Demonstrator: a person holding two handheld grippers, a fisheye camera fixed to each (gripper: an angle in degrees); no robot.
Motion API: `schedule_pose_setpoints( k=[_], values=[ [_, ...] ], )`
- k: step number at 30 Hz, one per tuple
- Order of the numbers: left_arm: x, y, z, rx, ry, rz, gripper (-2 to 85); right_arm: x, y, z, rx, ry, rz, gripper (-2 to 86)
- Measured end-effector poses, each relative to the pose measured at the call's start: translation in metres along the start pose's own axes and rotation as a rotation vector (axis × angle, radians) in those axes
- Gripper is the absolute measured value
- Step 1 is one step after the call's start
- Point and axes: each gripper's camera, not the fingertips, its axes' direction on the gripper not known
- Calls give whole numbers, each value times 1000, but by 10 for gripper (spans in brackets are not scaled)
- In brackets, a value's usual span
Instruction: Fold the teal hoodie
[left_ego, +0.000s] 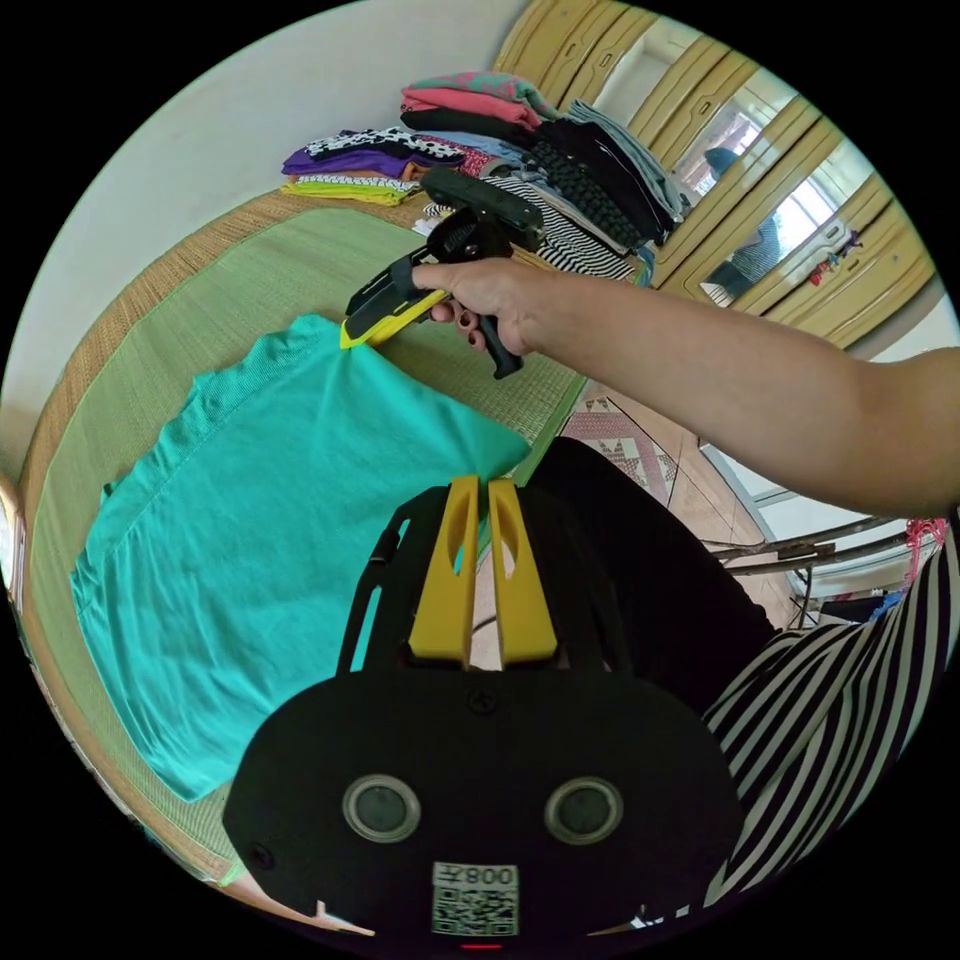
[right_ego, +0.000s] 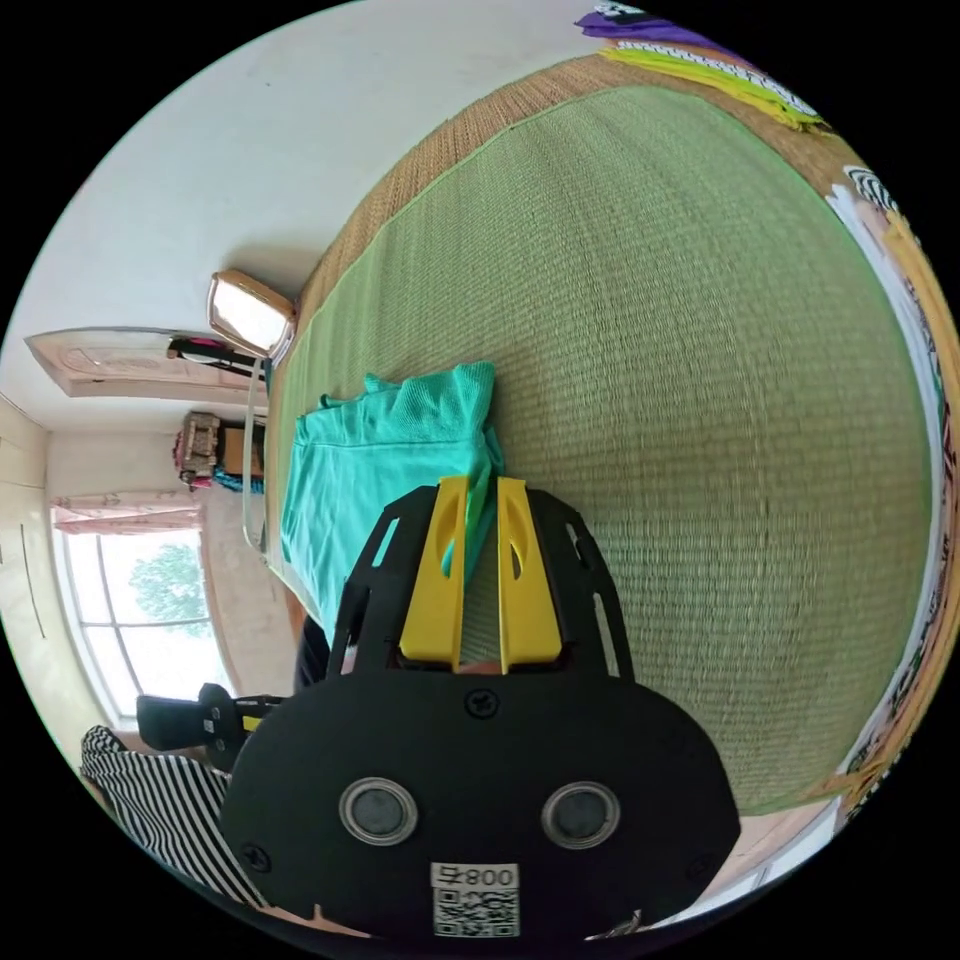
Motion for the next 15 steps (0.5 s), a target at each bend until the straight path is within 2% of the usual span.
schedule_pose_setpoints(
  k=[4,8,15],
  values=[
    [-5,3,0,3,0,2,14,-13,-7,16,-27,-10,-13,55],
    [-17,12,-6,22,21,-15,13,-9,-15,26,-36,-132,26,35],
    [-37,30,-16,45,72,-26,13,-2,-17,20,-7,-225,67,14]
  ],
)
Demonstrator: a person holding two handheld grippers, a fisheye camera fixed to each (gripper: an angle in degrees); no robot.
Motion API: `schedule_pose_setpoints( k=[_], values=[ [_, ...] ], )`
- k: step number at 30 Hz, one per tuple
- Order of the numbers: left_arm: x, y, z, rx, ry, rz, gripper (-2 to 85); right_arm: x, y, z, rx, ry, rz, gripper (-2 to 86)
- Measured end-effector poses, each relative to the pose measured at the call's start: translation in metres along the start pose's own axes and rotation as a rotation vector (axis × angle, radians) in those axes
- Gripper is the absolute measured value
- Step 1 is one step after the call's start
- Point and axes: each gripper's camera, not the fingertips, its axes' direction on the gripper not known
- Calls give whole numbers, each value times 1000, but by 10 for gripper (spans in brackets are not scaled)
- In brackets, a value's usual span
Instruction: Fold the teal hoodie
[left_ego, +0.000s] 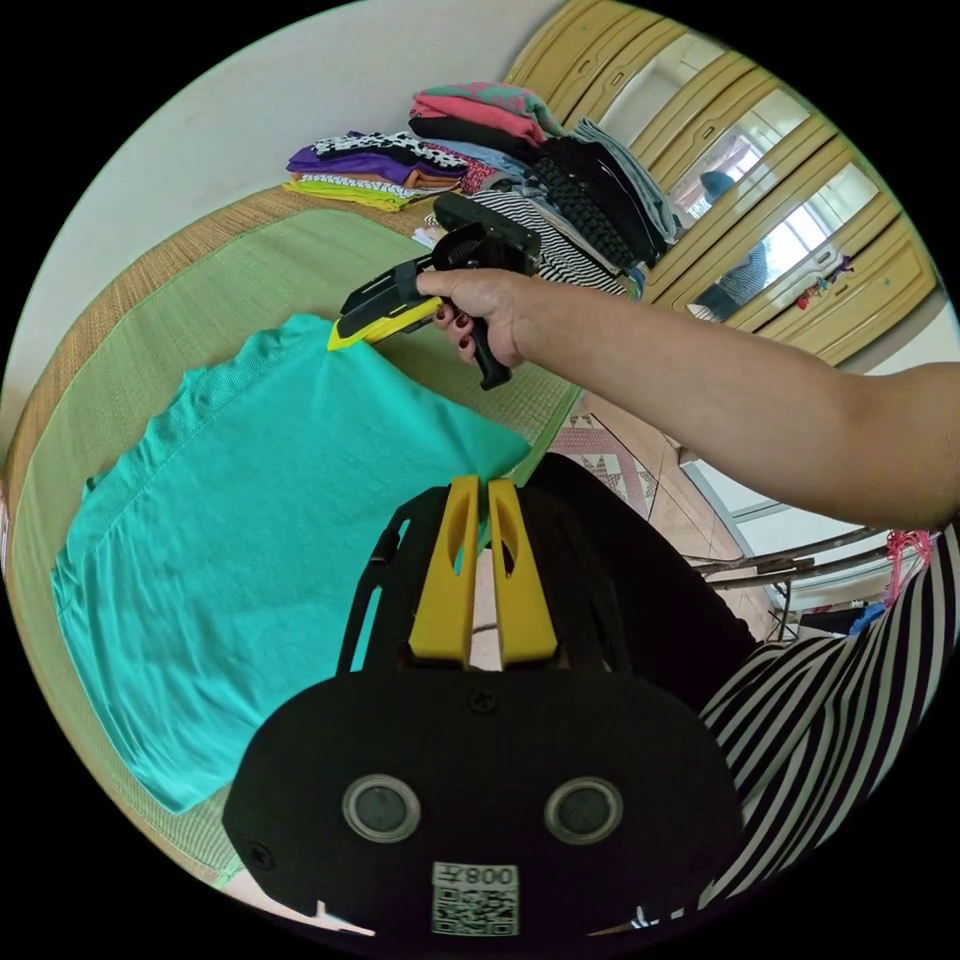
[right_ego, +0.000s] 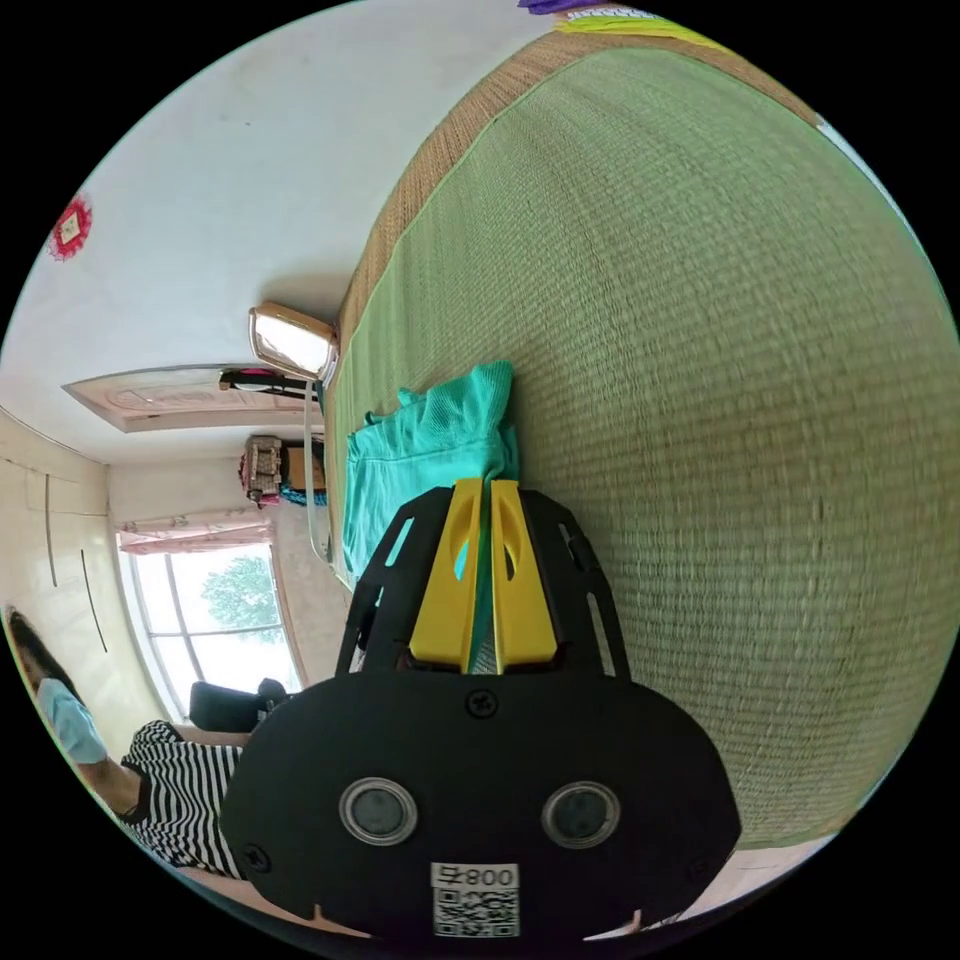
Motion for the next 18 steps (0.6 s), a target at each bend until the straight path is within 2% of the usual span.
schedule_pose_setpoints(
  k=[7,18],
  values=[
    [-22,21,-28,72,73,23,13,-15,3,-17,58,-5,-15,9],
    [-116,125,-132,347,225,-178,13,-104,-10,11,85,-29,-150,9]
  ],
)
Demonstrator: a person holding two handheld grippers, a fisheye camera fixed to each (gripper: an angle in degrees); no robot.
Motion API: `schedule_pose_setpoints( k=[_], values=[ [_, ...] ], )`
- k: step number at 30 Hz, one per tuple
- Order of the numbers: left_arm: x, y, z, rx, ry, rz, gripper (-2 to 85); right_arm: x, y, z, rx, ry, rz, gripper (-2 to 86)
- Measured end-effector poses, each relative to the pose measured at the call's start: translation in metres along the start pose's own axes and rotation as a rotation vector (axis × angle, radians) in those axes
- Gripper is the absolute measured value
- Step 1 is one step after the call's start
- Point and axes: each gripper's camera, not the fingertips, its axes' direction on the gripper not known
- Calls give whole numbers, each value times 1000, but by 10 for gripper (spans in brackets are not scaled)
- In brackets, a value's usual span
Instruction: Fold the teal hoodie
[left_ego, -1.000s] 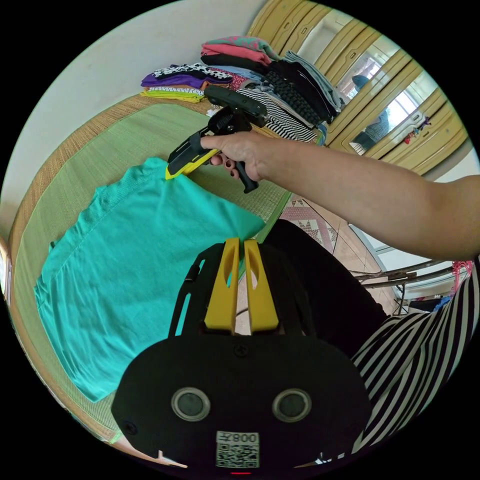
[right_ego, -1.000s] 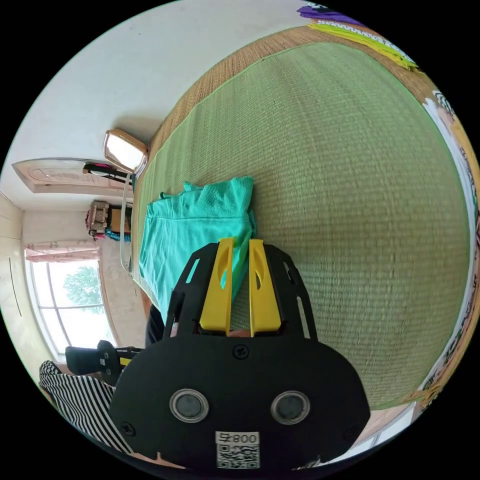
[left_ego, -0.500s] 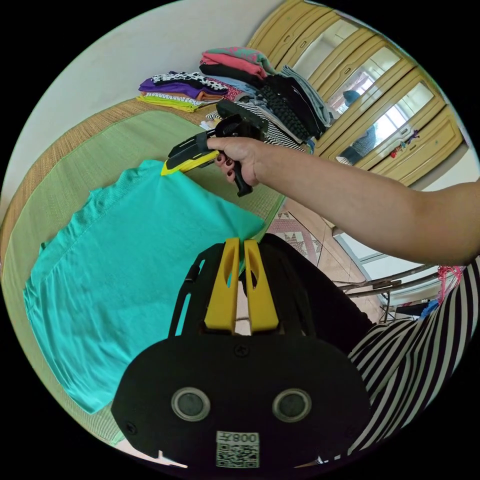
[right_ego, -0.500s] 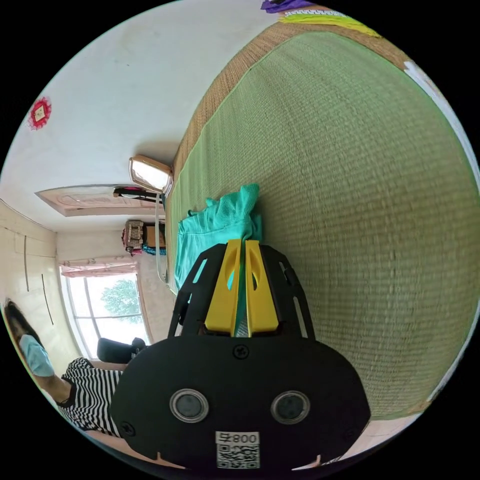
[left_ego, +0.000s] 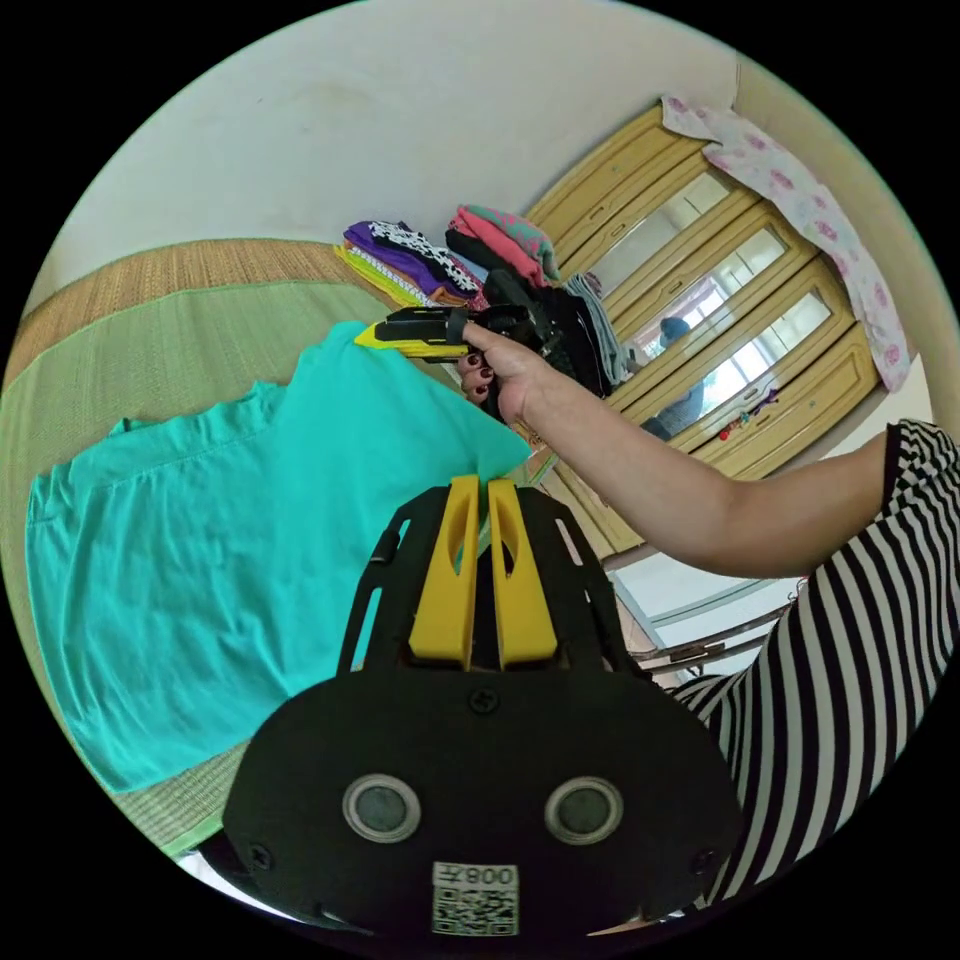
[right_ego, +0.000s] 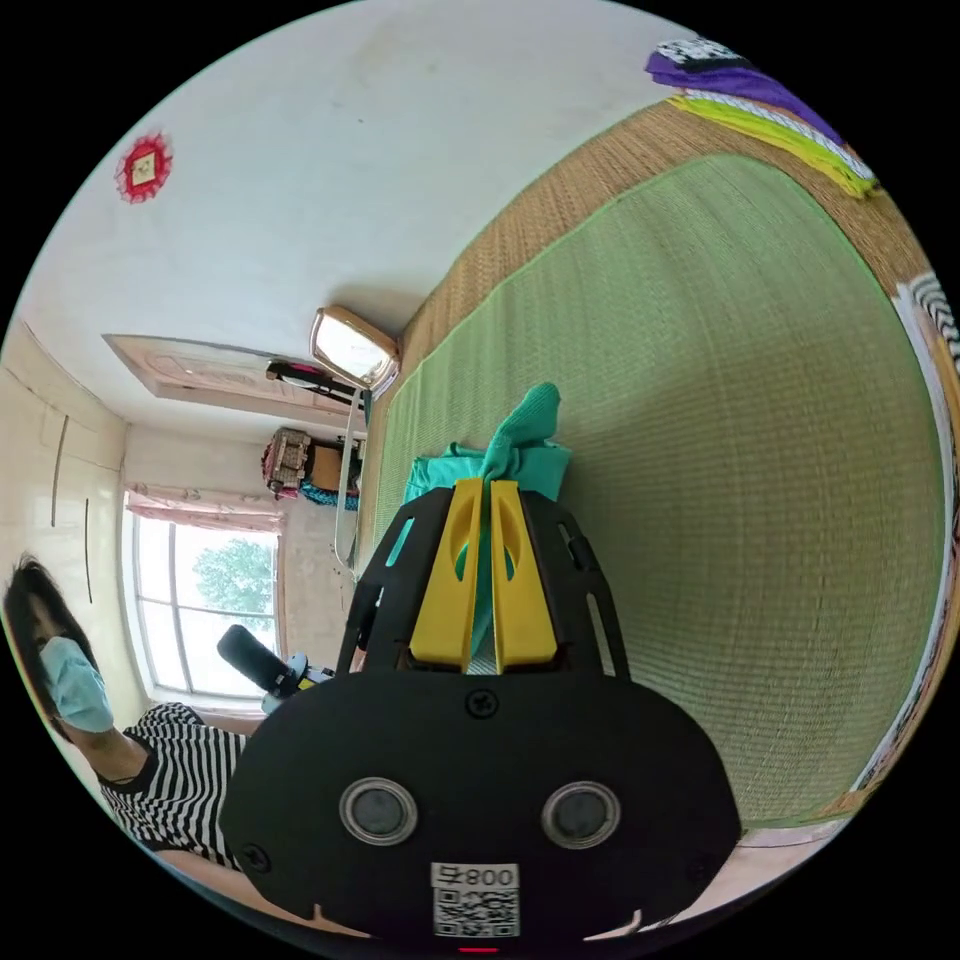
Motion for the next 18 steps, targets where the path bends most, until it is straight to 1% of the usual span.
schedule_pose_setpoints(
  k=[6,12,18],
  values=[
    [-49,39,-83,112,27,-89,12,-58,-13,33,-4,12,-88,9],
    [-106,96,-168,257,70,-229,12,-114,-19,81,2,-9,-163,8],
    [-176,171,-245,406,93,-433,12,-167,-34,167,-72,-2,-223,9]
  ],
)
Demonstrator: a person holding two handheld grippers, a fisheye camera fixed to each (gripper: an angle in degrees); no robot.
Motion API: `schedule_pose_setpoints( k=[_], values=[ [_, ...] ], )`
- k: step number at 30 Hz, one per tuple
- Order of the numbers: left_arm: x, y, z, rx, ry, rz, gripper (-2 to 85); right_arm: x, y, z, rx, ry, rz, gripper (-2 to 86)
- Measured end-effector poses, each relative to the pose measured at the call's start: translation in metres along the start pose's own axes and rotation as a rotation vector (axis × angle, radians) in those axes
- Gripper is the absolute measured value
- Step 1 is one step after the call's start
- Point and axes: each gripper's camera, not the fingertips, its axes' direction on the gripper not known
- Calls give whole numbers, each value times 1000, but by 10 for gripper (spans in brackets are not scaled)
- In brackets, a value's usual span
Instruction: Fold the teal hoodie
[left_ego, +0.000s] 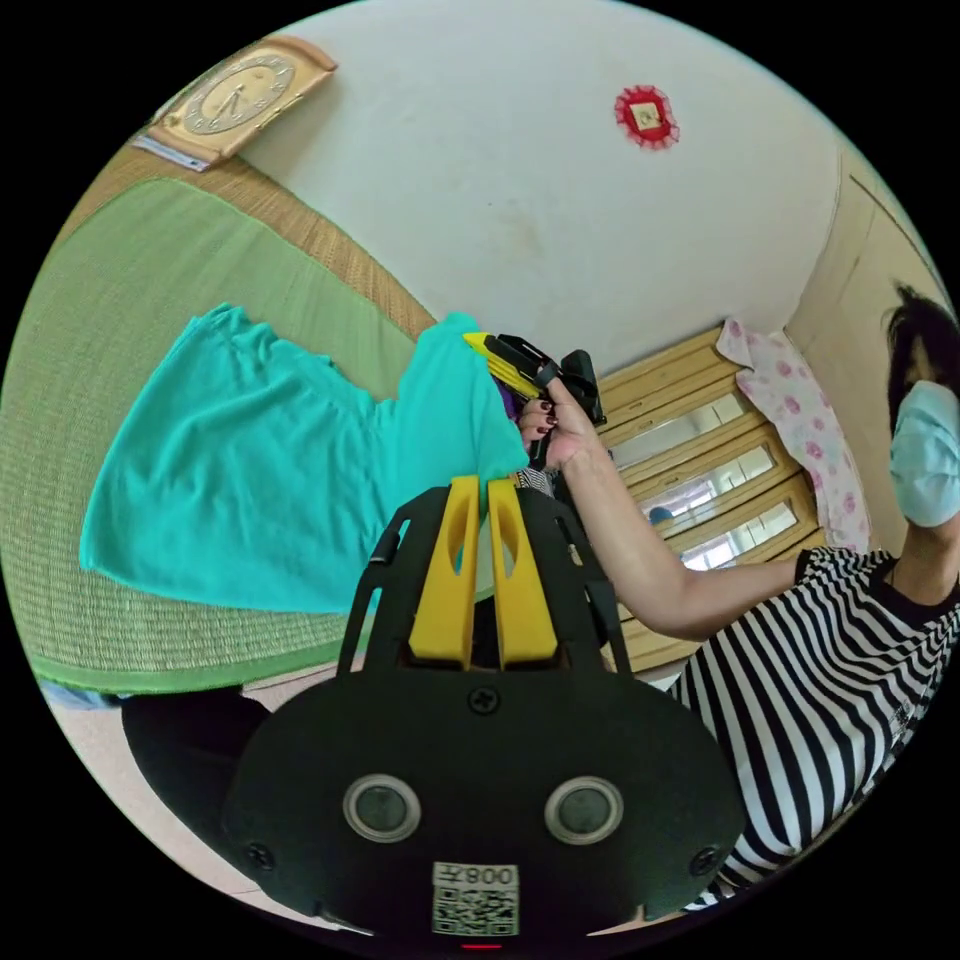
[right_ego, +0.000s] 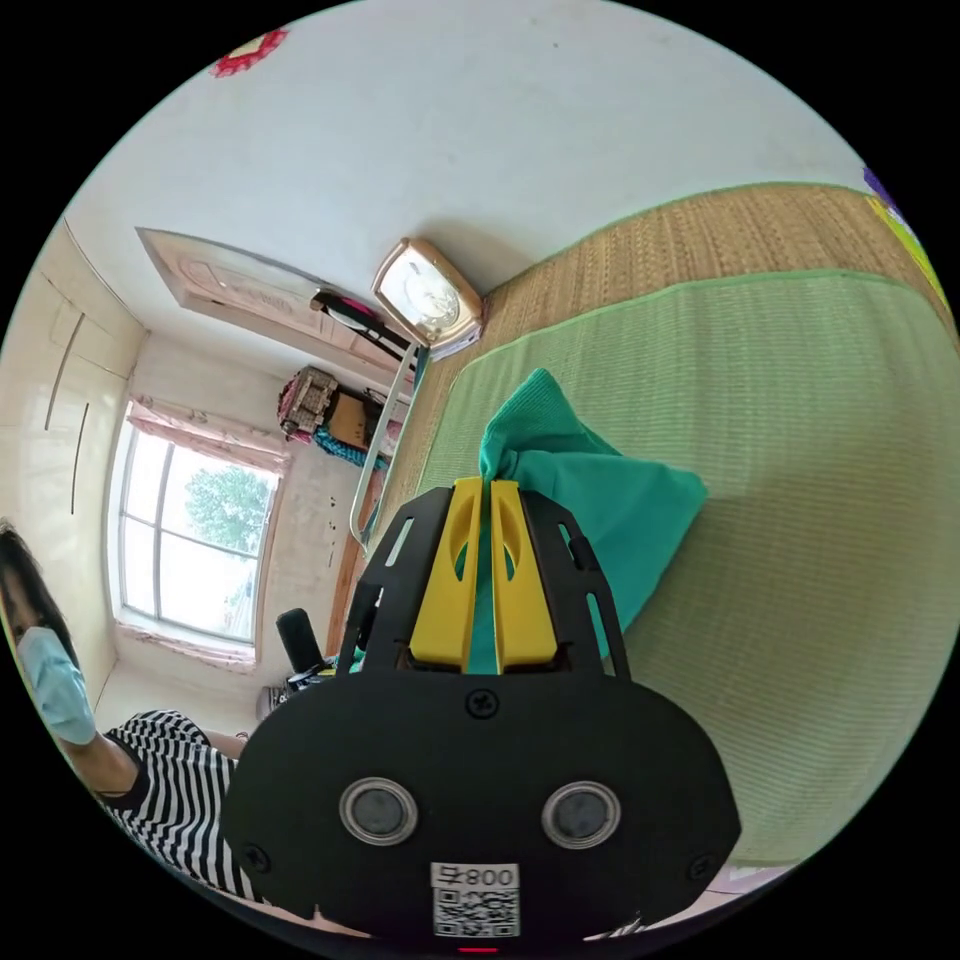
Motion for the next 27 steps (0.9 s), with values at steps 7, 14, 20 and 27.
schedule_pose_setpoints(
  k=[7,14,20,27],
  values=[
    [-93,15,-97,145,6,-237,12,-34,-38,126,-153,71,-9,10],
    [-164,24,-167,197,13,-391,13,-55,-69,229,-276,165,-24,11],
    [-207,32,-207,213,46,-483,14,-58,-87,291,-352,234,-19,11],
    [-237,37,-243,222,68,-517,15,-59,-101,335,-386,268,-27,9]
  ],
)
